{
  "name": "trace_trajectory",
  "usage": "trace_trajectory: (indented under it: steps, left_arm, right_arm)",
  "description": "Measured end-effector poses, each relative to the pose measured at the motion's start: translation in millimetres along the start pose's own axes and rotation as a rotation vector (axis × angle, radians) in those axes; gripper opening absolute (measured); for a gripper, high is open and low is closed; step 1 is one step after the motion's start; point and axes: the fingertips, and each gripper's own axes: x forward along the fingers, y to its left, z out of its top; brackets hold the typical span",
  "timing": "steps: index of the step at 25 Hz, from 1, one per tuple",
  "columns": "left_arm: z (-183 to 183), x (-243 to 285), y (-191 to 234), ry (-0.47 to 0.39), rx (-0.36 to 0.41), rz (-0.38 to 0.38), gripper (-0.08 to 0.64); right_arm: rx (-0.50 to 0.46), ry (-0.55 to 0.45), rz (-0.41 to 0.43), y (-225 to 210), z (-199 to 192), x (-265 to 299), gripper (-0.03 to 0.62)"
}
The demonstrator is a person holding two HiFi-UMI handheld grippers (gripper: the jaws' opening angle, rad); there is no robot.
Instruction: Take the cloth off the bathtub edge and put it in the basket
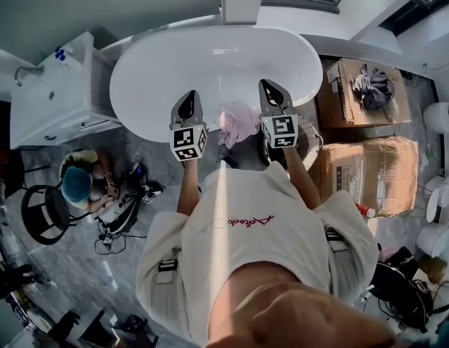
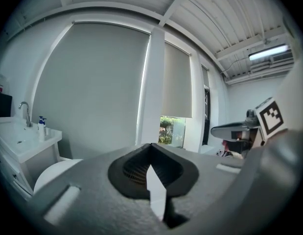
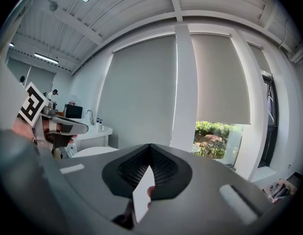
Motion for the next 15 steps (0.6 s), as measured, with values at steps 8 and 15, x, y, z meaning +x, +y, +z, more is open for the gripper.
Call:
trace_trajectory:
  steps: [8,15]
  left_arm:
    - [8,46,40,0.018,-0.001,-0.035,0.002]
    - [-11,70,44,0.075,-0.001,-0.070,0.001]
  right_arm:
    - [0.001,0.014,-0.035,-4,9,55,0.005]
    - [0.016,0.069,-0.054,-11,-15,68,0.005]
